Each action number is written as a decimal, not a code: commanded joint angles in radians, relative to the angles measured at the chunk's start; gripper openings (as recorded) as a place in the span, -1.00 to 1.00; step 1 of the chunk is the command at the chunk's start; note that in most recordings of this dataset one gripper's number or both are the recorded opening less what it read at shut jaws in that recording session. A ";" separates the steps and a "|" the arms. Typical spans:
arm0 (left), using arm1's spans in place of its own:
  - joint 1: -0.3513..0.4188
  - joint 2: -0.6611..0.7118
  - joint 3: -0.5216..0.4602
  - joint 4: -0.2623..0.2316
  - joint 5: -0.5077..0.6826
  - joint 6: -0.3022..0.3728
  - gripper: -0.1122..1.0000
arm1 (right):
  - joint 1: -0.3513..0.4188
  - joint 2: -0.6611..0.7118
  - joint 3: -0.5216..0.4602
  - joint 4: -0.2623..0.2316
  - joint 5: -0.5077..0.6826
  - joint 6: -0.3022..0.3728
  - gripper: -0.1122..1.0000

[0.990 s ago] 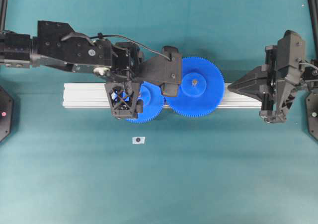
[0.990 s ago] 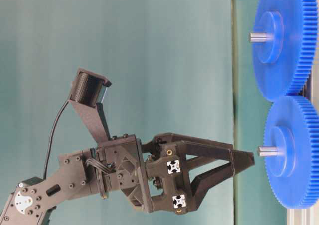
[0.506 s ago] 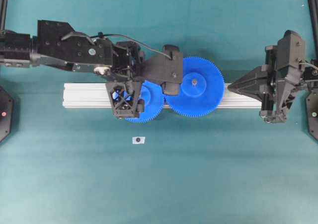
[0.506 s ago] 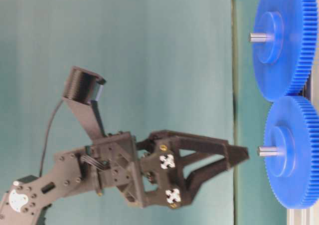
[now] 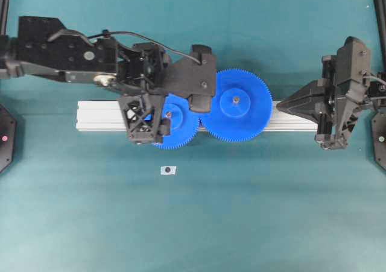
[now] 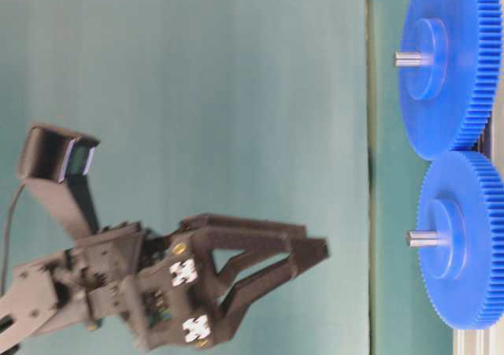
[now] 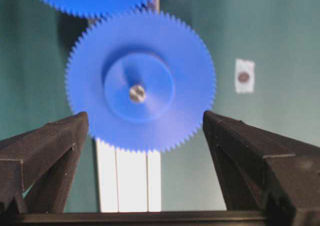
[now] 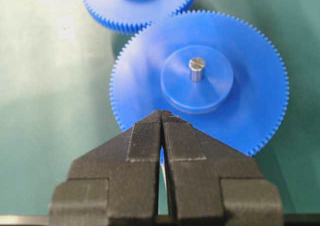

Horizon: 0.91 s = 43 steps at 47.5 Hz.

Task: Insert the small gear onto the shaft.
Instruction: 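Open the left gripper and release the small gear on the shaft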

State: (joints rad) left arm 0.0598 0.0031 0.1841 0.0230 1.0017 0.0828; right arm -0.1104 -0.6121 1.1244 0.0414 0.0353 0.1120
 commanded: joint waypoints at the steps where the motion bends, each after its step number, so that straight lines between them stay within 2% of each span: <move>1: -0.014 -0.048 -0.037 0.003 0.003 0.000 0.83 | 0.002 -0.003 -0.015 0.000 -0.008 0.011 -0.73; 43: -0.043 -0.130 -0.046 0.005 0.002 0.000 0.82 | 0.002 -0.003 -0.018 0.000 -0.008 0.011 -0.72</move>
State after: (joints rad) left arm 0.0245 -0.0905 0.1641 0.0230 1.0063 0.0828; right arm -0.1104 -0.6121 1.1244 0.0414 0.0353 0.1120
